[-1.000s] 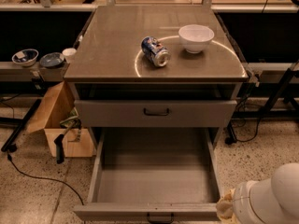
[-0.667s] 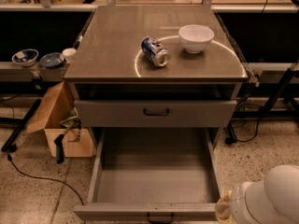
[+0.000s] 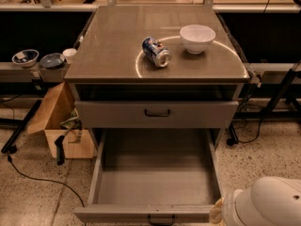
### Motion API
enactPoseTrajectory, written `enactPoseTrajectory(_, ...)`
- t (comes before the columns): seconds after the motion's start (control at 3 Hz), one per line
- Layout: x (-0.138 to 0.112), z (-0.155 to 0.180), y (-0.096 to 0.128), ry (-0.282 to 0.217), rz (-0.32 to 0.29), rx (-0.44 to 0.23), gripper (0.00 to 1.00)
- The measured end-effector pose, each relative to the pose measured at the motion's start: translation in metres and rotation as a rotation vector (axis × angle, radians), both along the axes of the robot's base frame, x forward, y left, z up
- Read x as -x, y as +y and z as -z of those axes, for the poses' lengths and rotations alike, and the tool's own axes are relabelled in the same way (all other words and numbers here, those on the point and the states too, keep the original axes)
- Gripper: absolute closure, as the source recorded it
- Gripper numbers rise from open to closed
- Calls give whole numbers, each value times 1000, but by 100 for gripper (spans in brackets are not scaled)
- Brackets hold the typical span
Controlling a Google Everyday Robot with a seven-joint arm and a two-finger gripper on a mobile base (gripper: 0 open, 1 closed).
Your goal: Close middle drawer
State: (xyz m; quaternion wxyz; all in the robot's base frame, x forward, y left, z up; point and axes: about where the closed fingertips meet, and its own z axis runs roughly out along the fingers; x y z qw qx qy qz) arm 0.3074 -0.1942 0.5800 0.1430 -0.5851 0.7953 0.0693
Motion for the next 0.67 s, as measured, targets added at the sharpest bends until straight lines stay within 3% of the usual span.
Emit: enactPoseTrajectory(0.67, -4, 65, 0, 51, 76, -22, 100)
